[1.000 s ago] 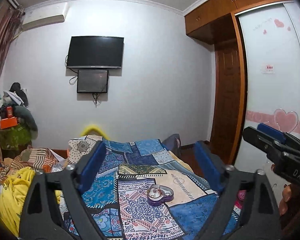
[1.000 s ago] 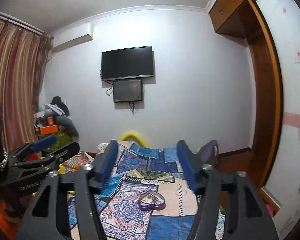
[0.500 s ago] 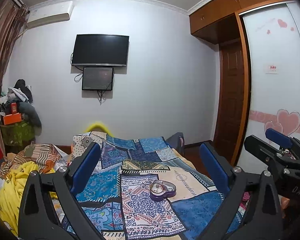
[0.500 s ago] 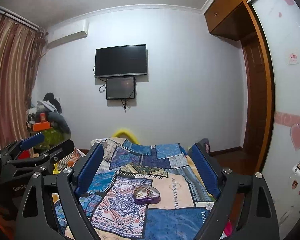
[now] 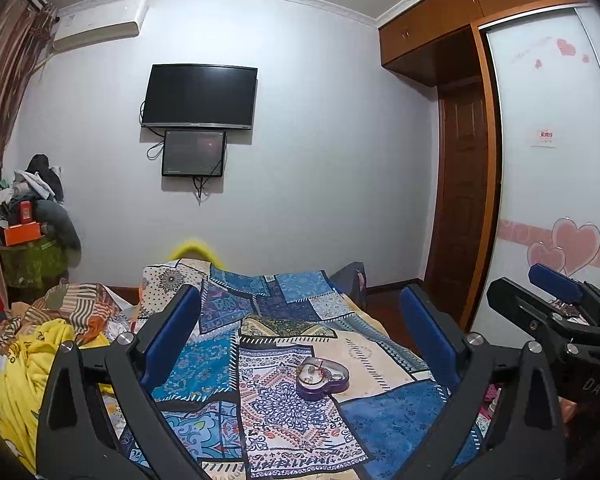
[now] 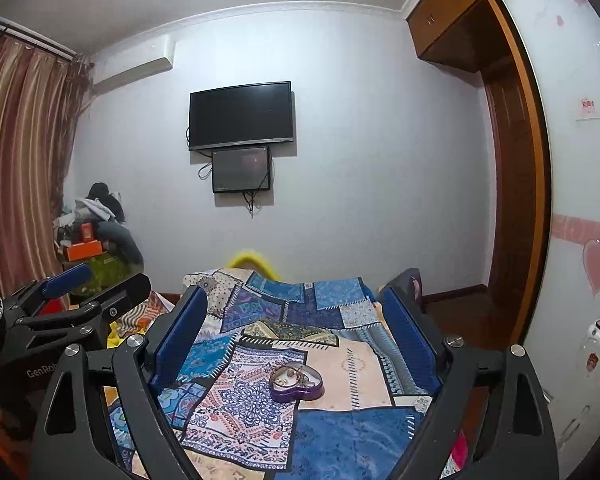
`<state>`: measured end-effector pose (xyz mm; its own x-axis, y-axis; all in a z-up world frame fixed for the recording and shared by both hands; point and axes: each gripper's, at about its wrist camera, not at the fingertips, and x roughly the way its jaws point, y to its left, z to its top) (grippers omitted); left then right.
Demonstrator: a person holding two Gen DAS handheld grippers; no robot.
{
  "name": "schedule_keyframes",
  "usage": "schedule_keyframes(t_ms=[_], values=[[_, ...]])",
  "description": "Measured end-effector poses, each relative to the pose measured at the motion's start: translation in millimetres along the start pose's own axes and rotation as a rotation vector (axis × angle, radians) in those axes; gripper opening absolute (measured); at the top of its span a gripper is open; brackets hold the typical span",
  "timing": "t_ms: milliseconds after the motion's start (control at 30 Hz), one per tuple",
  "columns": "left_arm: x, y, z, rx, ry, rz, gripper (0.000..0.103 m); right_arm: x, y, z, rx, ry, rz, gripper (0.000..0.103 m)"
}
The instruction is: Organize jewelry
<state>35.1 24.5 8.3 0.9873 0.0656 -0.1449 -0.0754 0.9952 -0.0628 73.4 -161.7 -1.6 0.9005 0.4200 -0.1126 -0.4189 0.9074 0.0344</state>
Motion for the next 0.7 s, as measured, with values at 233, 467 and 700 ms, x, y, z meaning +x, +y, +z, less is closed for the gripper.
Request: schedule_keyframes(t_ms=[233,467,700], values=[[0.3,-2.7,0.4,0.002,0.001,-0.003,0.100,0.0,-1.6,0.8,0.005,0.010,0.000,0.087],[1.5,-4.7,0.9,0.001,0.005,-0.005,0.101,-0.3,-2.5,2.0,-0.001,0.015,-0.002,0.087],[4.3,-7.2,0.0,-0.001,0.011,-0.019,0.101,0.3,-6.0,1.2,0.004,0.026,-0.008,0.087]])
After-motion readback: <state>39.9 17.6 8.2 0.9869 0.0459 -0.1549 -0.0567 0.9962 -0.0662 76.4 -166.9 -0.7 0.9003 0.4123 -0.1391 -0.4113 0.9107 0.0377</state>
